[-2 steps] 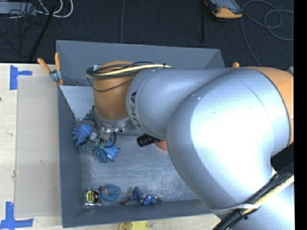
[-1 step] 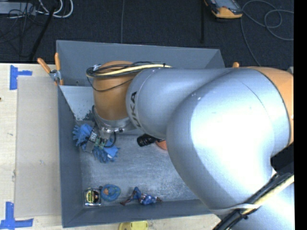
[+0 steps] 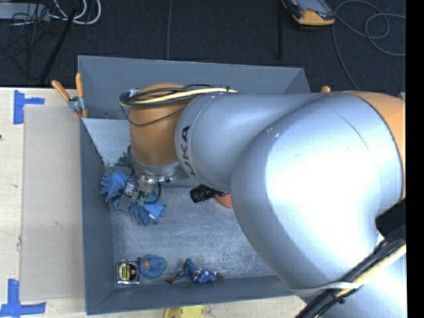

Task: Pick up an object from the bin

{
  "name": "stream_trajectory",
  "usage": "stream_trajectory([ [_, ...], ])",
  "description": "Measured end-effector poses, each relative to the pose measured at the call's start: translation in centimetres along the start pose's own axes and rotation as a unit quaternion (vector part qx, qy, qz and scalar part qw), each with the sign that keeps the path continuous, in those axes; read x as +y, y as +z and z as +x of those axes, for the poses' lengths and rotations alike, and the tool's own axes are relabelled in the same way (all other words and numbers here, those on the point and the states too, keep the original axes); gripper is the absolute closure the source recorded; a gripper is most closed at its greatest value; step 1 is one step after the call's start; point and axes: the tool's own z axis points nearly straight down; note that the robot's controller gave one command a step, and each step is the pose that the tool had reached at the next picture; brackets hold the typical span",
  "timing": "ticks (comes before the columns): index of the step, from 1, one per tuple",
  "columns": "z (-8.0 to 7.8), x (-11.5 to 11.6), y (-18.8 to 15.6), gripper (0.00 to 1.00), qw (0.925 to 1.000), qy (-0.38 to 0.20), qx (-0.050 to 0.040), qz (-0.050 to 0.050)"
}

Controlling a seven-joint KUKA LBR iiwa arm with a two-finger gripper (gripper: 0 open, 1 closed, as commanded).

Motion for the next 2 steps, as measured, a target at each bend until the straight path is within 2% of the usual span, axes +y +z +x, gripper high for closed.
stream_trajectory([
  [2,-0.08,0.02,-1.71,1.00,1.0000,0.001,-0.0008,-0.001],
])
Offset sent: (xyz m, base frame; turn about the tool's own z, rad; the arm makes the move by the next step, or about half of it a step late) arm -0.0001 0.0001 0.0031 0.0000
